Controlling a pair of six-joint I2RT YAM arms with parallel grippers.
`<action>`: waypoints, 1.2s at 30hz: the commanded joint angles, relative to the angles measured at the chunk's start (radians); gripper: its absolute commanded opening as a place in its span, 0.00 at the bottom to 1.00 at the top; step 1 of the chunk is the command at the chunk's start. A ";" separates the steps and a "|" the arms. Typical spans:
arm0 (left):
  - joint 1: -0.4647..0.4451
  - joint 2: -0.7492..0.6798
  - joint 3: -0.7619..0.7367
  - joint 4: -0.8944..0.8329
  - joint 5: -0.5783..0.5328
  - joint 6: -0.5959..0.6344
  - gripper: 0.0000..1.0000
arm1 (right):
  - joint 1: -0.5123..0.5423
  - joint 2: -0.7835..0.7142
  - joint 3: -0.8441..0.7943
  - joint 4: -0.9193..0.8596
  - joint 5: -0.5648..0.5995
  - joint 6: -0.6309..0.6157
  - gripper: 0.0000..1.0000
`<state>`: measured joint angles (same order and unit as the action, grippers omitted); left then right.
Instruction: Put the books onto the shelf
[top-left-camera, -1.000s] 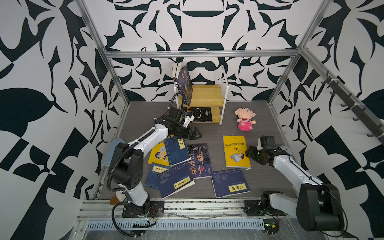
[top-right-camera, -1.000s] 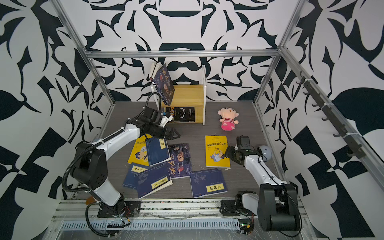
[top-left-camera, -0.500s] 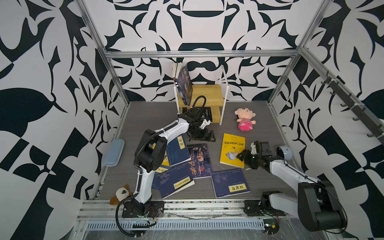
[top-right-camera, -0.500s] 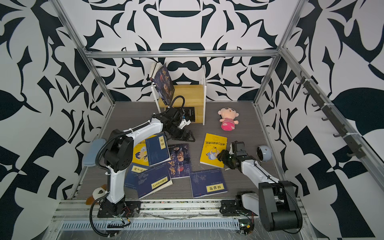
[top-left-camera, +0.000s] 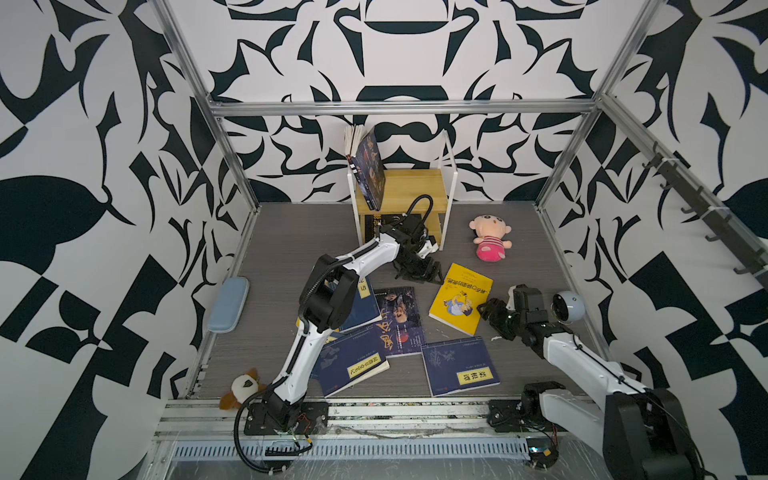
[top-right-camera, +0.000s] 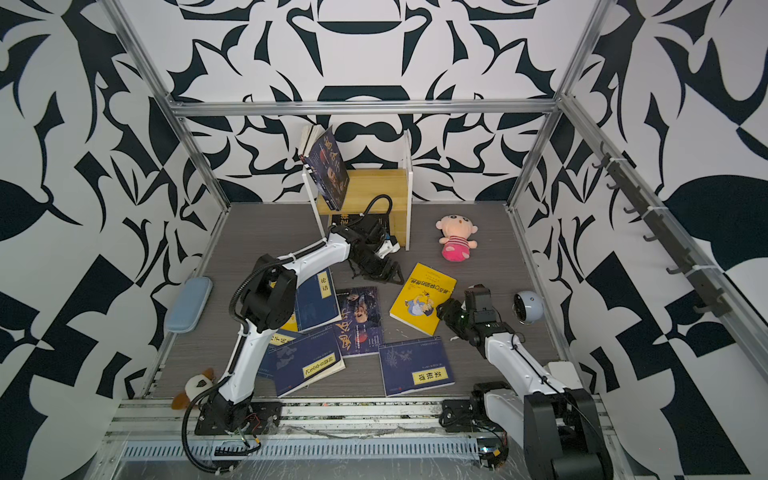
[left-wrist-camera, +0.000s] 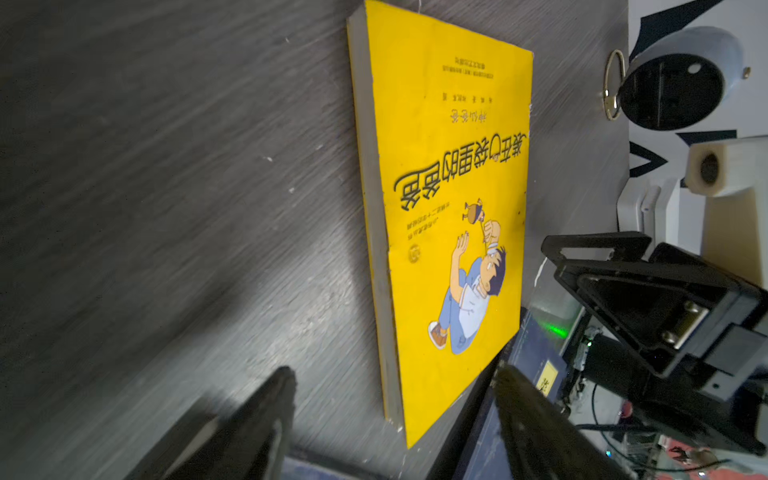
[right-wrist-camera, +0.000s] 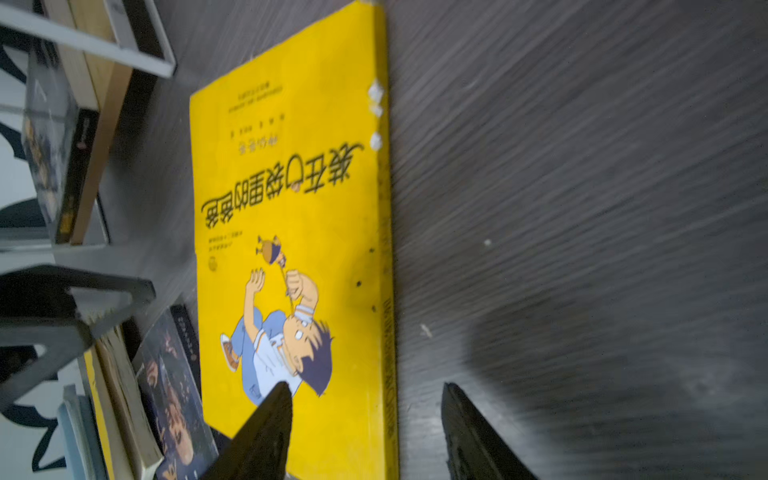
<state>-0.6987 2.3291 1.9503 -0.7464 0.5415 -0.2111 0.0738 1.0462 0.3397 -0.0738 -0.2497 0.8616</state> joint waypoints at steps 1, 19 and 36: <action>-0.016 0.053 0.054 -0.064 0.002 0.027 0.66 | -0.008 0.019 -0.027 0.073 0.006 0.055 0.60; -0.048 0.172 0.084 -0.104 -0.031 0.060 0.17 | -0.006 0.218 -0.043 0.461 -0.197 0.169 0.56; -0.048 0.182 0.080 -0.125 -0.029 0.088 0.10 | -0.006 0.099 -0.034 0.485 -0.260 0.239 0.41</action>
<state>-0.7311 2.4516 2.0354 -0.8246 0.5426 -0.1402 0.0551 1.1530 0.2958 0.3340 -0.4541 1.0832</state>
